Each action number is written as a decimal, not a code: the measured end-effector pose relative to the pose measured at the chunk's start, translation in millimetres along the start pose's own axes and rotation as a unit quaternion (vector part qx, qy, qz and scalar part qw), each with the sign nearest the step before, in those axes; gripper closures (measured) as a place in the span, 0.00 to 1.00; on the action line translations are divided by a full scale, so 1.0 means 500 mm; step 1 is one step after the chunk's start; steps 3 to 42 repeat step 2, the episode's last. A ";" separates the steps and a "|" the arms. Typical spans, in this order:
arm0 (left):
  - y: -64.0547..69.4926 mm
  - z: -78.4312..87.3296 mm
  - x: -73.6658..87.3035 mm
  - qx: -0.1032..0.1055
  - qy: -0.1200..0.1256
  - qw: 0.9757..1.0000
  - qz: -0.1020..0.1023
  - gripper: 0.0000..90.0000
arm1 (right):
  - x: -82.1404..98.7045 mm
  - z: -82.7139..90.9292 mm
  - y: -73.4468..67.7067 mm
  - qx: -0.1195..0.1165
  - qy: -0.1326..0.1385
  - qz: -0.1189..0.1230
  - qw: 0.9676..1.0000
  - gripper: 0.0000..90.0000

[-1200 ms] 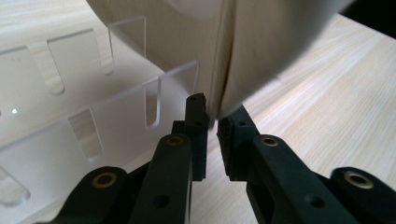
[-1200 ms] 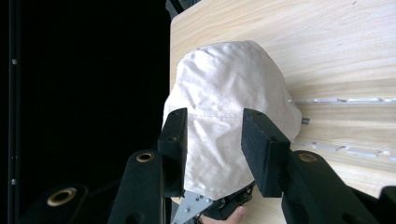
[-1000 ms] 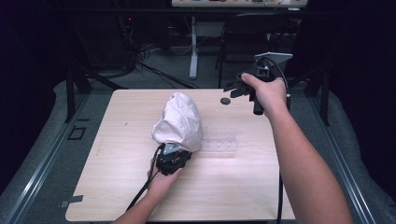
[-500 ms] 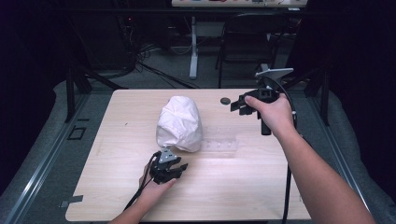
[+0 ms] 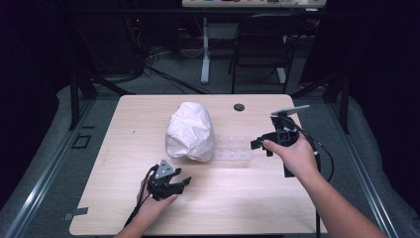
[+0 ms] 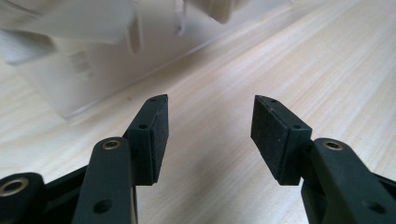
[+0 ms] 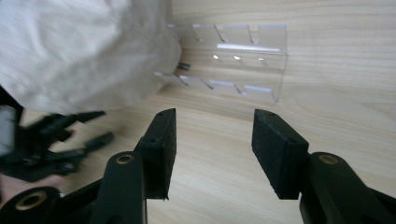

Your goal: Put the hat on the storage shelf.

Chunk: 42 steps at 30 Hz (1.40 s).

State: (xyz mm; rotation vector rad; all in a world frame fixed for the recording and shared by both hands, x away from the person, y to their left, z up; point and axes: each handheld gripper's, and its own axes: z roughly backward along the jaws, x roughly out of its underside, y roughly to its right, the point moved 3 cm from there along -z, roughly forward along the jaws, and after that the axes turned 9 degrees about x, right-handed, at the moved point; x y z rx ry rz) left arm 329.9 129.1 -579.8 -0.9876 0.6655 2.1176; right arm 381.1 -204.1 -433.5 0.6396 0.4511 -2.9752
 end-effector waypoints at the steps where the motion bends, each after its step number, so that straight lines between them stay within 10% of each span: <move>1: -0.001 0.003 -0.001 -0.005 0.005 1.000 -0.001 0.52 | 0.011 -0.006 0.003 0.000 0.003 0.009 1.000 0.56; 42: -0.001 0.005 -0.002 -0.012 0.008 1.000 0.000 0.51 | 0.023 -0.011 0.006 -0.001 0.005 0.011 1.000 0.55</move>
